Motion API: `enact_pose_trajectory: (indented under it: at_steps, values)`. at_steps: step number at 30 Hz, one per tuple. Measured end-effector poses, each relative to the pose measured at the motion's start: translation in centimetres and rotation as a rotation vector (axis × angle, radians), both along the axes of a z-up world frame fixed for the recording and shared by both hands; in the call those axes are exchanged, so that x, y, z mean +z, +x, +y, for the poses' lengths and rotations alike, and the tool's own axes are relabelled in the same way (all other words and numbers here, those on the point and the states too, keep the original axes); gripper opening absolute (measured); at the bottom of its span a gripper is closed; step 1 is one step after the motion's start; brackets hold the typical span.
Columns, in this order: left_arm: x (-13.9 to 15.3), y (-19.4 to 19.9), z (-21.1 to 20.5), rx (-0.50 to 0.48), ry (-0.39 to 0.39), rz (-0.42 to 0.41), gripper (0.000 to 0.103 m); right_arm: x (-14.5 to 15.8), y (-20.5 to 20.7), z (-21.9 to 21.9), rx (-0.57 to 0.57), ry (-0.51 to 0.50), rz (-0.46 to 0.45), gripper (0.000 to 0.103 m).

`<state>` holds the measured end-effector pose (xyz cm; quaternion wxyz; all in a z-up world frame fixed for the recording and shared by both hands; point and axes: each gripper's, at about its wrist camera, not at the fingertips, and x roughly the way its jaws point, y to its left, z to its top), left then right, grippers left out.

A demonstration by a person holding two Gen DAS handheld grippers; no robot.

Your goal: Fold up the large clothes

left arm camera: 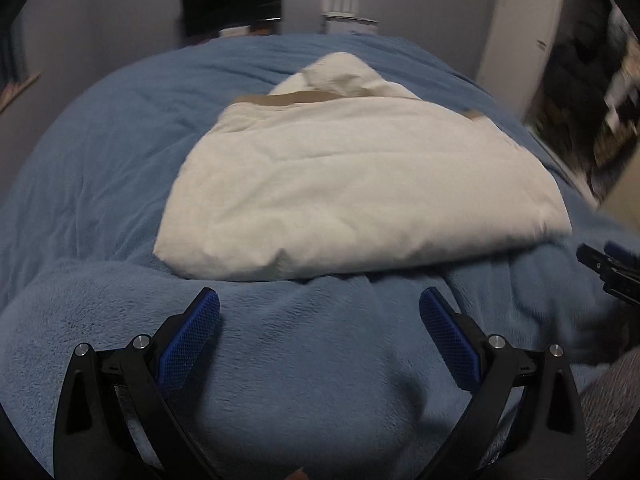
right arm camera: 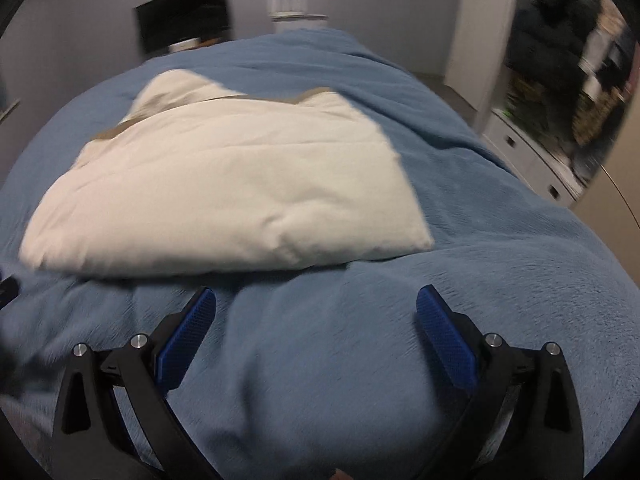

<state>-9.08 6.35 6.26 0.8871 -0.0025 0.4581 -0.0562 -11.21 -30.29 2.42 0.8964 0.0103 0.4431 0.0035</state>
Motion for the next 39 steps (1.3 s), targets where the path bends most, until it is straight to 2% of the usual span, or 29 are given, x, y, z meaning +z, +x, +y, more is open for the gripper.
enact_pose_trajectory:
  at_steps: [3, 6, 11, 39]
  values:
    - [-1.1, 0.5, -1.4, -0.049, 0.034, 0.037, 0.097, -0.7, -0.1, 0.8, 0.062, 0.042, 0.031, 0.095]
    - [-2.4, 1.1, -2.4, -0.07, 0.07, 0.07, 0.096, -2.3, 0.8, 1.4, 0.079, 0.06, 0.072, 0.095]
    - [-3.4, 2.3, -1.9, -0.055, 0.023, 0.076, 0.096, -3.5, 1.9, 1.6, 0.066, 0.063, 0.076, 0.095]
    - [-3.5, 2.2, -1.6, -0.054, 0.021, 0.081, 0.097, -4.4, 2.8, 2.0, 0.076, 0.068, 0.097, 0.095]
